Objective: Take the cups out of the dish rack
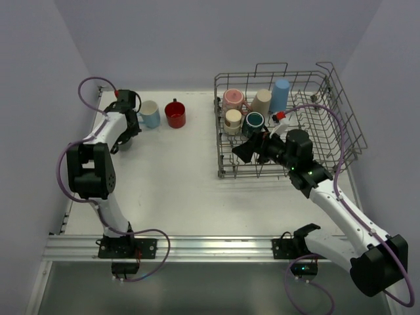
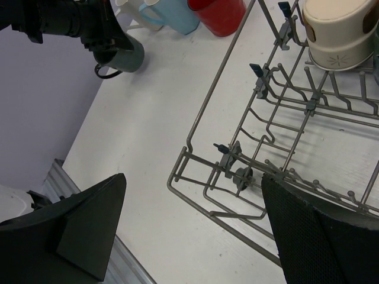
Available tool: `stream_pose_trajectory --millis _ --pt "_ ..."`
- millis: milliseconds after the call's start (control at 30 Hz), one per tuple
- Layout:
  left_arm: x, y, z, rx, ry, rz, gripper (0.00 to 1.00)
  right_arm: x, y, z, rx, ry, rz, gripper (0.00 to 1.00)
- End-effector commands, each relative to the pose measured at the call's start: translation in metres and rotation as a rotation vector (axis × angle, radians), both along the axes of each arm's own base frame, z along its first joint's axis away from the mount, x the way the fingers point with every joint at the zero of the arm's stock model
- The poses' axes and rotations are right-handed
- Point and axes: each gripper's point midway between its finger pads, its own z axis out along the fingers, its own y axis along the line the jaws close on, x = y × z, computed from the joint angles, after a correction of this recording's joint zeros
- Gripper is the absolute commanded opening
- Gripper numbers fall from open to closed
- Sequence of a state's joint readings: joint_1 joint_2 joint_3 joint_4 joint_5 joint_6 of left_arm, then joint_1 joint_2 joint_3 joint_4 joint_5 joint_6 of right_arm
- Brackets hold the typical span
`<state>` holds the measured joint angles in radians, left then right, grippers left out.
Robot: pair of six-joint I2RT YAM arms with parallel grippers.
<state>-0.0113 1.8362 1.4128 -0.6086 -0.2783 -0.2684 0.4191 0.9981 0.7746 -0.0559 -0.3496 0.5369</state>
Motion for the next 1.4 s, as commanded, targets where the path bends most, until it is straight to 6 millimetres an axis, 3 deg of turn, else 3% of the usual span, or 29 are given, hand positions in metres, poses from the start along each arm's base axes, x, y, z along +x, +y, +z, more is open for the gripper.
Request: stream_pose_trajectory --millis 0,33,67,267,433,533,700,833,933,1000,1033,1100,1133,1167,1200,1267,1367 --pt "0.011 0.006 0.006 0.013 -0.004 -0.008 0.0 0.007 -0.001 0.018 -0.008 -0.057 -0.014 0.99" --pt "0.01 0.005 0.004 0.01 0.002 -0.01 0.0 0.008 -0.002 0.016 -0.015 -0.057 -0.02 0.99" --pt "0.008 0.018 -0.001 0.009 0.016 0.018 0.0 0.009 -0.003 0.017 -0.023 -0.062 -0.03 0.99" --pt "0.001 0.029 -0.013 0.004 0.052 0.046 0.02 0.011 -0.007 0.016 -0.037 -0.066 -0.047 0.99" --pt "0.0 0.031 -0.01 0.017 0.037 0.06 0.29 0.018 -0.006 0.01 -0.053 -0.049 -0.058 0.99" --pt "0.001 0.032 0.006 0.02 -0.019 0.066 0.56 0.026 -0.005 0.002 -0.095 -0.033 -0.078 0.99" --pt "0.004 0.026 0.029 -0.014 -0.097 0.063 0.73 0.04 -0.011 0.0 -0.147 -0.028 -0.137 0.99" --pt "0.006 0.014 0.068 -0.07 -0.213 0.035 0.89 0.054 -0.019 0.007 -0.2 -0.055 -0.19 0.98" --pt "0.004 -0.003 0.108 -0.14 -0.329 -0.016 0.96 0.066 -0.03 0.009 -0.276 -0.072 -0.238 0.92" --pt "0.001 -0.022 0.127 -0.206 -0.392 -0.075 0.98 0.074 -0.04 0.0 -0.348 -0.057 -0.28 0.9" --pt "-0.004 -0.036 0.149 -0.226 -0.449 -0.117 1.0 0.08 -0.042 0.006 -0.381 -0.083 -0.279 0.89" --pt "-0.01 -0.071 0.174 -0.306 -0.528 -0.231 1.0 0.086 -0.043 -0.005 -0.448 -0.064 -0.259 0.89" --pt "-0.025 -0.095 0.184 -0.357 -0.562 -0.305 1.0 0.092 -0.042 0.002 -0.474 -0.086 -0.245 0.9" --pt "-0.032 -0.124 0.2 -0.46 -0.615 -0.408 1.0 0.094 -0.043 -0.003 -0.503 -0.072 -0.241 0.91" --pt "-0.043 -0.141 0.193 -0.504 -0.608 -0.457 1.0 0.102 -0.046 -0.011 -0.541 -0.058 -0.255 0.93" --pt "-0.072 -0.184 0.218 -0.583 -0.679 -0.622 1.0 0.112 -0.049 -0.008 -0.584 -0.072 -0.257 0.96" --pt "-0.107 -0.21 0.215 -0.652 -0.677 -0.758 1.0 0.13 -0.058 -0.017 -0.66 -0.057 -0.273 0.99"
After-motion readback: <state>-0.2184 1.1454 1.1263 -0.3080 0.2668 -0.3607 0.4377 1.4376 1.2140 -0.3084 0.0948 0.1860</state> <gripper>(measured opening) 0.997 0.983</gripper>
